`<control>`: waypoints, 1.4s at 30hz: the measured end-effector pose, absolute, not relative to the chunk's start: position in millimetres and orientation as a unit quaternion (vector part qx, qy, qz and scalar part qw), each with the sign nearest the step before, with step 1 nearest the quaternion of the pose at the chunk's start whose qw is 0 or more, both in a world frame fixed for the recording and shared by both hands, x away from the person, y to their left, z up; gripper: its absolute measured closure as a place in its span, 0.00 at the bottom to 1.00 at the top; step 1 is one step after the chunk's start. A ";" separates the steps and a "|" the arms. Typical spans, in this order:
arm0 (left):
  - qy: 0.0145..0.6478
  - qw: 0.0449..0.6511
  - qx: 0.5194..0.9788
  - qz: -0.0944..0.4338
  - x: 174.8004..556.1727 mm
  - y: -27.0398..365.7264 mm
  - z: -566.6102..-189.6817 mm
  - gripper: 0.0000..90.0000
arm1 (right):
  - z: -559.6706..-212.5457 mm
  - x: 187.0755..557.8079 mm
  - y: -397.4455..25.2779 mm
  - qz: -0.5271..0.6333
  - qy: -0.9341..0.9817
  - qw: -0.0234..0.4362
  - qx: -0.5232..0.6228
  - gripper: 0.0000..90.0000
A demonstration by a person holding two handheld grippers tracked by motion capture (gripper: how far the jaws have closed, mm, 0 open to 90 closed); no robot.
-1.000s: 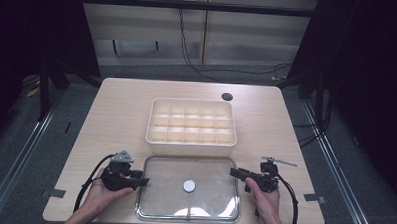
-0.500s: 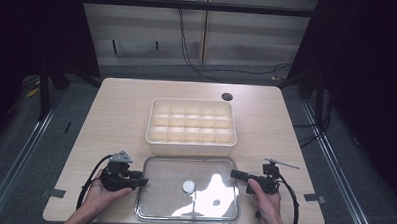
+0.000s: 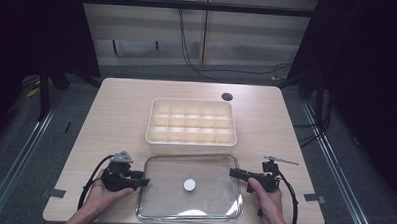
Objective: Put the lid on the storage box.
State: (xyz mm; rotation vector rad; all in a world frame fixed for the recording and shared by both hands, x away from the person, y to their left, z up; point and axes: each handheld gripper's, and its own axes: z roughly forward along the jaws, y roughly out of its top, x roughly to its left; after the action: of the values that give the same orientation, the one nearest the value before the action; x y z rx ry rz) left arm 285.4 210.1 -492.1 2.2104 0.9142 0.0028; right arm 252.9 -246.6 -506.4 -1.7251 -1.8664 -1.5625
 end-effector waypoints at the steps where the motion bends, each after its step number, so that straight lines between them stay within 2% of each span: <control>1: 0.357 0.368 0.859 0.000 285.6 210.2 -492.3 0.64 | -506.4 253.3 -246.0 -0.522 -0.627 0.079 -0.573 0.70; 8: 0.356 0.371 0.858 -0.007 287.3 211.2 -492.7 0.62 | -506.1 256.6 -242.1 -0.515 -0.635 0.072 -0.572 0.74; 17: 0.363 0.378 0.851 -0.017 288.2 211.5 -493.1 0.51 | -499.1 253.1 -244.2 -0.531 -0.634 0.057 -0.560 0.78; 18: 0.365 0.379 0.850 -0.018 288.8 212.2 -493.2 0.47 | -498.2 252.3 -244.3 -0.537 -0.630 0.056 -0.558 0.79; 27: 0.374 0.386 0.843 -0.027 290.2 214.0 -494.0 0.40 | -494.6 251.0 -247.8 -0.542 -0.632 0.045 -0.553 0.82; 29: 0.377 0.389 0.840 -0.033 290.7 214.0 -494.3 0.35 | -494.6 250.9 -248.3 -0.542 -0.633 0.043 -0.551 0.82; 32: 0.374 0.392 0.840 -0.035 291.7 212.4 -494.8 0.40 | -494.1 250.3 -247.9 -0.544 -0.632 0.046 -0.550 0.82; 42: 0.371 0.402 0.835 -0.054 292.2 212.5 -494.3 0.41 | -493.9 249.7 -246.7 -0.542 -0.634 0.038 -0.551 0.82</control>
State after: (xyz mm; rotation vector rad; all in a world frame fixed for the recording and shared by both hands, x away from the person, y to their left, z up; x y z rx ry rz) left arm 292.2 212.5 -494.3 2.1108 0.9372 -0.1377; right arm 249.7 -246.7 -493.9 -1.6885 -1.9445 -1.6613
